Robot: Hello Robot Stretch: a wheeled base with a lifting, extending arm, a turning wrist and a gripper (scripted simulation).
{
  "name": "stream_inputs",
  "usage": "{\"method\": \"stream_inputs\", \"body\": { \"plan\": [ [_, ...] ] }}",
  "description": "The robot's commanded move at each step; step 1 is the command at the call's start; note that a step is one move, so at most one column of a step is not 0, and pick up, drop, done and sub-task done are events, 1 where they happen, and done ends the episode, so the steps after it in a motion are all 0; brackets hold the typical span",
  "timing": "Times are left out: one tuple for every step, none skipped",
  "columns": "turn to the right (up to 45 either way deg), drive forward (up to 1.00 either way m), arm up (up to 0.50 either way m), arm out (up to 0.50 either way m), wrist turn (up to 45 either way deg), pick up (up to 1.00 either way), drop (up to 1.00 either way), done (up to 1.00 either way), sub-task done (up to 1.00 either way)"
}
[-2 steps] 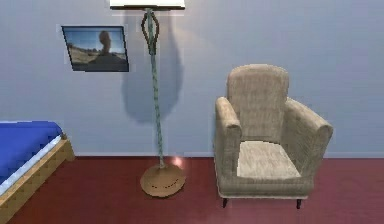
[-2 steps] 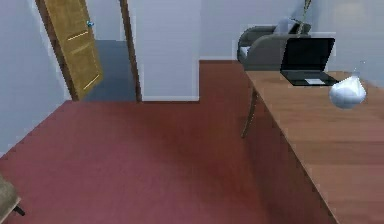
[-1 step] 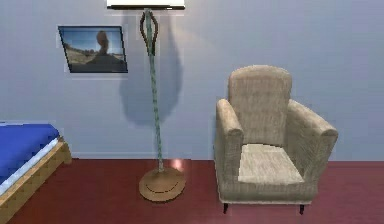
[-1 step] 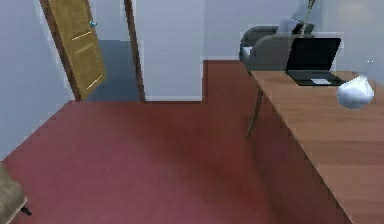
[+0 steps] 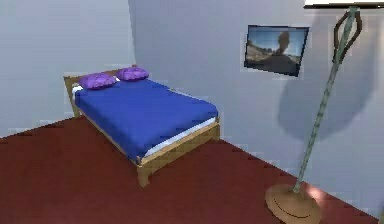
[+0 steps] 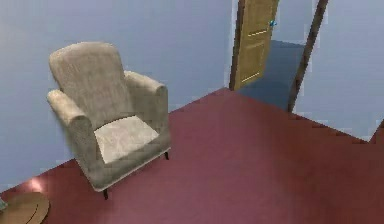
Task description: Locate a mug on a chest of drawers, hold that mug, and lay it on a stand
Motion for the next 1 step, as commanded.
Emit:
{"method": "stream_inputs", "body": {
  "plan": [
    [-30.0,0.00,0.00,0.00,0.0,0.00,0.00,0.00,0.00]
  ]
}}
